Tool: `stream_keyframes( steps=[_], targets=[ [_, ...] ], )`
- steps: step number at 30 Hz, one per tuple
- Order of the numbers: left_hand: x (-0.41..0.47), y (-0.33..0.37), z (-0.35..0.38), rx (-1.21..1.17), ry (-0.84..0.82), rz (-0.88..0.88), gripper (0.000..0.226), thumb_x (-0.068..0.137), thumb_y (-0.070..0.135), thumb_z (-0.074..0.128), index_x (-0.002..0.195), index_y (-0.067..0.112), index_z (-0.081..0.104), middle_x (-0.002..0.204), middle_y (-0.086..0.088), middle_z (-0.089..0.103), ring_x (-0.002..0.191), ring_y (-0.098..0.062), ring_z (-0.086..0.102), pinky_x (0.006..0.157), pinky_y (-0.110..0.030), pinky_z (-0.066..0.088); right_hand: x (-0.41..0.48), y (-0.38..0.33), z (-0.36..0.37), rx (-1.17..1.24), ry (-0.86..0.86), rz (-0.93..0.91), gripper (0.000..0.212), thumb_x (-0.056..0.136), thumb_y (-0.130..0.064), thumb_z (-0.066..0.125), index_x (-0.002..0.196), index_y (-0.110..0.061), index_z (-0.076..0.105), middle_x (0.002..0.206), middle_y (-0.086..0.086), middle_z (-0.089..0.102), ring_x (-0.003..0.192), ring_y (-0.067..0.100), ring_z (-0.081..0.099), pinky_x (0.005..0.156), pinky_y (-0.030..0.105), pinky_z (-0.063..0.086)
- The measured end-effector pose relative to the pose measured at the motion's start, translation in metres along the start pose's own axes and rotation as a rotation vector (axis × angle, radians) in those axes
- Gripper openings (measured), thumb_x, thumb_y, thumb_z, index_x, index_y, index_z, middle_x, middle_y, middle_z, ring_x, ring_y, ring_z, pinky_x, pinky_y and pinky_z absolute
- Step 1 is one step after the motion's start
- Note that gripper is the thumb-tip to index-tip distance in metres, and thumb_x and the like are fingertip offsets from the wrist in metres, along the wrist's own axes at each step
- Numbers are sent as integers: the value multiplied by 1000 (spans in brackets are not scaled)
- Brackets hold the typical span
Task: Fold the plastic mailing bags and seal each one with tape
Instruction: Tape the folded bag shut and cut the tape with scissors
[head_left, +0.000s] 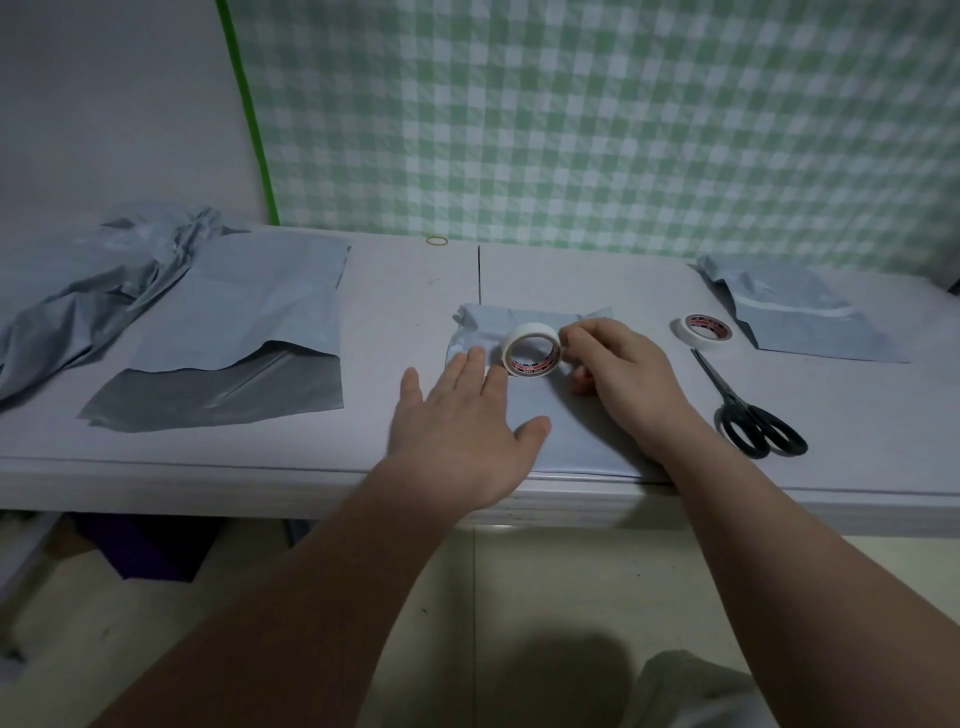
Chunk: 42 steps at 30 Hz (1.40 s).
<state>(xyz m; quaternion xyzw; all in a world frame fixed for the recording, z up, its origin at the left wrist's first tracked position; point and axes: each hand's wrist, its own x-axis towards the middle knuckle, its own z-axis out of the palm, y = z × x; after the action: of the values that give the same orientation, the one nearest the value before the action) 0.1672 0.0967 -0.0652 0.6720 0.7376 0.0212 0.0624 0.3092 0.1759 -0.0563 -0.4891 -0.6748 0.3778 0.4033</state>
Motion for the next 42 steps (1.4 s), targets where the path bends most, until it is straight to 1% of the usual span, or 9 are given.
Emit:
stream_keyframes(
  steps=[2,3,6,8,10,14,19,28,42],
  targets=[
    [-1,1,0,4,3,-5,74,93,63,13,153,21,0,161,0,-8,147,-17,-10,116,-53,-4,0,1,-2,-25,48,-34,20,91,-26,55,87,-13,69,81,1,68,70,12,58,81,36,49],
    [-1,1,0,8,6,-6,74,93,63,12,153,21,0,161,0,-8,147,-17,-10,116,-53,-5,0,1,-3,-85,73,-61,21,92,-26,54,87,-13,70,84,0,68,77,13,58,78,31,46],
    [-1,3,-1,39,8,-9,71,96,58,11,152,18,-3,160,0,-10,147,-15,-12,116,-52,-7,1,6,-3,-390,64,-160,19,92,-19,53,96,-15,71,98,0,69,92,15,57,74,22,35],
    [0,5,-1,56,8,17,67,99,50,12,152,13,-5,160,-1,-10,147,-15,-11,117,-50,-7,3,12,-2,-605,-9,-243,22,90,-13,55,102,-16,72,103,7,67,98,25,55,75,25,32],
    [0,5,0,24,5,49,65,100,45,15,152,11,-5,161,-3,-8,147,-15,-8,118,-48,-4,6,15,-2,-704,-49,-277,22,89,-14,56,105,-15,71,102,11,63,97,32,53,75,31,36],
    [-1,5,1,-26,2,38,70,98,52,16,152,12,-5,161,-1,-8,147,-15,-9,117,-46,-5,4,16,-1,-744,-31,-315,21,90,-20,56,107,-15,68,101,11,60,97,34,51,81,40,42],
    [-4,6,2,-39,16,19,73,97,57,16,153,14,-6,161,-1,-8,147,-16,-9,118,-47,-5,-1,16,-2,-815,2,-266,27,95,-29,50,118,-21,62,110,9,55,104,30,46,82,37,38],
    [-6,6,2,-50,22,2,73,96,57,15,152,15,-4,161,-1,-8,147,-17,-9,118,-47,-5,-1,15,-11,-842,3,-220,24,93,-37,52,112,-27,63,114,3,55,107,27,46,85,38,40],
    [-6,6,5,-59,42,-32,73,96,58,16,153,16,-1,161,-2,-6,147,-18,-9,118,-48,-4,1,9,-8,-952,-18,-178,28,94,-45,45,114,-28,55,118,3,51,110,27,42,84,38,36]
  ],
)
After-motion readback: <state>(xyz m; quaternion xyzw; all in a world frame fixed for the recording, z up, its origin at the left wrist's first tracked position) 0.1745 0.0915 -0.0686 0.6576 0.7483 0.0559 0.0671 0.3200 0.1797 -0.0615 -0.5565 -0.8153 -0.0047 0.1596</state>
